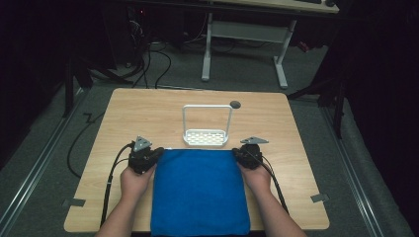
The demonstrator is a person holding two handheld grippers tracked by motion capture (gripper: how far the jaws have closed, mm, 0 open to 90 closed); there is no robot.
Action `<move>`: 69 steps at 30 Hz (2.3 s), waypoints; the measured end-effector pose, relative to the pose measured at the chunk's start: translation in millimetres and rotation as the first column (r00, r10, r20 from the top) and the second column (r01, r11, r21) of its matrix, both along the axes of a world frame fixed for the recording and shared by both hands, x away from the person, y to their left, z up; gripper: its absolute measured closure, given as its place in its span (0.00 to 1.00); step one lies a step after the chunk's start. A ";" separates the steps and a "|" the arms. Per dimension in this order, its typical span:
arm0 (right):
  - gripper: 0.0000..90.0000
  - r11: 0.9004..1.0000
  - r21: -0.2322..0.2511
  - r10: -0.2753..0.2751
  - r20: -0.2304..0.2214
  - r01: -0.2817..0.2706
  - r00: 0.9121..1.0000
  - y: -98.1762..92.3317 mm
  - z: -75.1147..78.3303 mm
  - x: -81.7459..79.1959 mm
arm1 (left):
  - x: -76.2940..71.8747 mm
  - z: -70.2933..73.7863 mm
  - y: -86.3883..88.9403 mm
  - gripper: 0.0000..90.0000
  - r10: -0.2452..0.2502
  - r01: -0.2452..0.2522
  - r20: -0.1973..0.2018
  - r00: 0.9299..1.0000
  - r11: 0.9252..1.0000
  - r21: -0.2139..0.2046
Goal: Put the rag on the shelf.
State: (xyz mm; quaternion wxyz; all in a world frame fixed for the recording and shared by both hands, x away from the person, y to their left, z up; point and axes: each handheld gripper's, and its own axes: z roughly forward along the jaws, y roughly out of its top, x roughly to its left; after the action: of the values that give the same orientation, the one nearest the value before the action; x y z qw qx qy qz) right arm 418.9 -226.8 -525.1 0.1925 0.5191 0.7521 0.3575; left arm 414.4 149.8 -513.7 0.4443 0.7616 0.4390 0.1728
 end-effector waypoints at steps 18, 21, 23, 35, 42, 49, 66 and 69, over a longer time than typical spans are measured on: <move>0.98 0.997 0.063 0.033 0.224 -0.048 0.974 -8.1 45.3 -45.9 | -18.5 29.5 4.8 0.99 0.010 0.000 0.118 0.993 0.996 -0.087; 0.98 0.996 0.073 0.028 0.244 -0.047 0.969 -9.7 50.2 -50.9 | -22.0 34.8 5.4 0.99 0.007 0.009 0.137 0.991 0.994 -0.112; 0.98 0.995 0.088 0.025 0.270 -0.050 0.963 -12.3 57.0 -57.5 | -25.2 40.7 4.7 0.99 0.003 0.014 0.154 0.988 0.993 -0.114; 0.98 0.990 0.127 0.013 0.364 -0.063 0.931 -21.6 82.2 -80.0 | -42.6 68.1 -2.0 0.99 -0.023 0.056 0.242 0.970 0.990 -0.129; 0.98 0.987 0.138 0.016 0.425 -0.082 0.905 -23.6 101.9 -90.4 | -50.1 86.0 -7.3 0.99 -0.024 0.066 0.287 0.958 0.988 -0.137; 0.98 0.984 0.151 0.016 0.450 -0.094 0.893 -26.5 114.0 -91.3 | -50.2 96.2 -7.3 0.99 -0.001 0.049 0.297 0.955 0.987 -0.153; 0.98 0.983 0.152 0.007 0.535 -0.105 0.845 -23.9 149.9 -91.0 | -48.5 136.7 -13.8 0.99 0.024 0.046 0.398 0.917 0.985 -0.164; 0.98 0.983 0.155 -0.003 0.550 -0.099 0.835 -23.3 156.6 -89.6 | -46.5 143.1 -14.3 0.99 0.031 0.042 0.413 0.910 0.985 -0.167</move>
State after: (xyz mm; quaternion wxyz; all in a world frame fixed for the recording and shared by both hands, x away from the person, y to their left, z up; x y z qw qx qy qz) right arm 329.3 -250.1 -368.5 0.3436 0.3911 0.6434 0.5612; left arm 367.9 135.6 -370.7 0.5918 0.6677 0.3459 0.2902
